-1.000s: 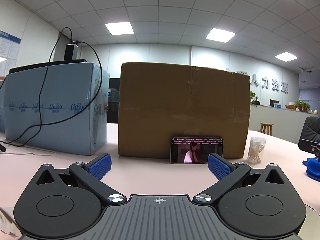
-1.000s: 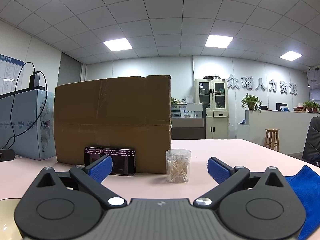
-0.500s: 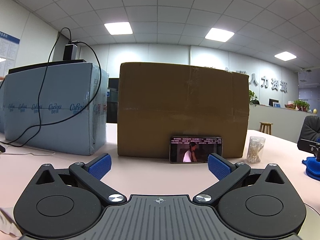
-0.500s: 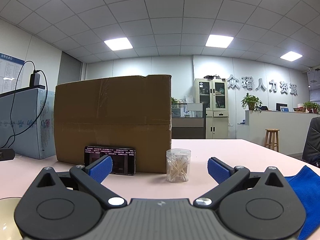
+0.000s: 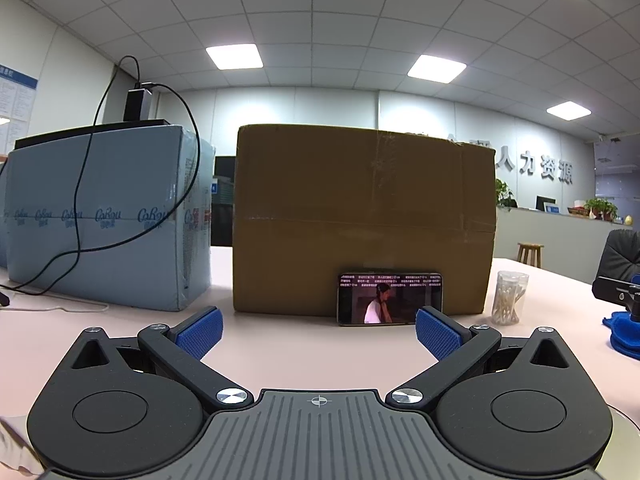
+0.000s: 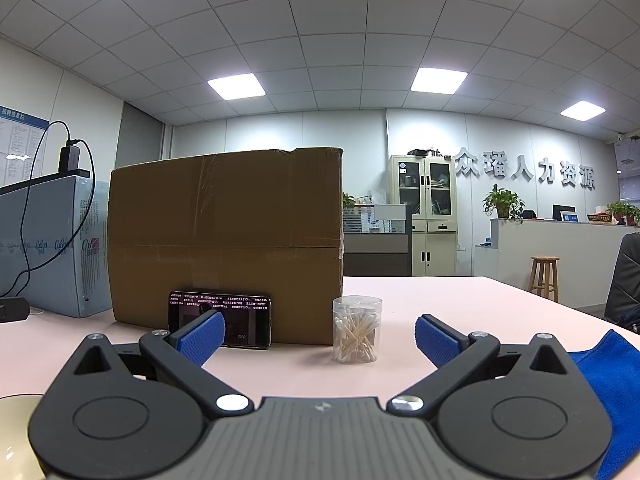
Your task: Clean bowl
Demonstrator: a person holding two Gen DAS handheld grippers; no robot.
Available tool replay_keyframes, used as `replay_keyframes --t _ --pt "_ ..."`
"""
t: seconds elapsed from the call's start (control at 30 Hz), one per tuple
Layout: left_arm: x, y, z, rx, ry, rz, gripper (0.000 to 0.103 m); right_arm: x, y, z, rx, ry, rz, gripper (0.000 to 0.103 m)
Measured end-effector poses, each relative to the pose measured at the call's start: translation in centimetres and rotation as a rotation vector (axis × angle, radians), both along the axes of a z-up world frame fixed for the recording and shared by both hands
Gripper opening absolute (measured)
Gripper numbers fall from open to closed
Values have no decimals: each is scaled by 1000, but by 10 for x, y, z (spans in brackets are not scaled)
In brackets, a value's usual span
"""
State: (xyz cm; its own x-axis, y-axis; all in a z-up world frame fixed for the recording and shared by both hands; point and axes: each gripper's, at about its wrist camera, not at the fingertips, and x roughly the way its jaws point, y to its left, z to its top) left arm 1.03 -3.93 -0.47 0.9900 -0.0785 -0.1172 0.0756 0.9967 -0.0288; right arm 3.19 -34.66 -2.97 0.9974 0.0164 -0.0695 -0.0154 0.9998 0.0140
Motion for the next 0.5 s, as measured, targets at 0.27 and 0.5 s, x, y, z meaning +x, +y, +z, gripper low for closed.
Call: replay_keyframes --t 0.27,0.5 --pt "-1 -1 0 8 -7 -3 103 0 2 0 -9 -1 -3 103" --pt "-1 -2 0 10 -2 10 103 3 0 0 -4 10 3 103"
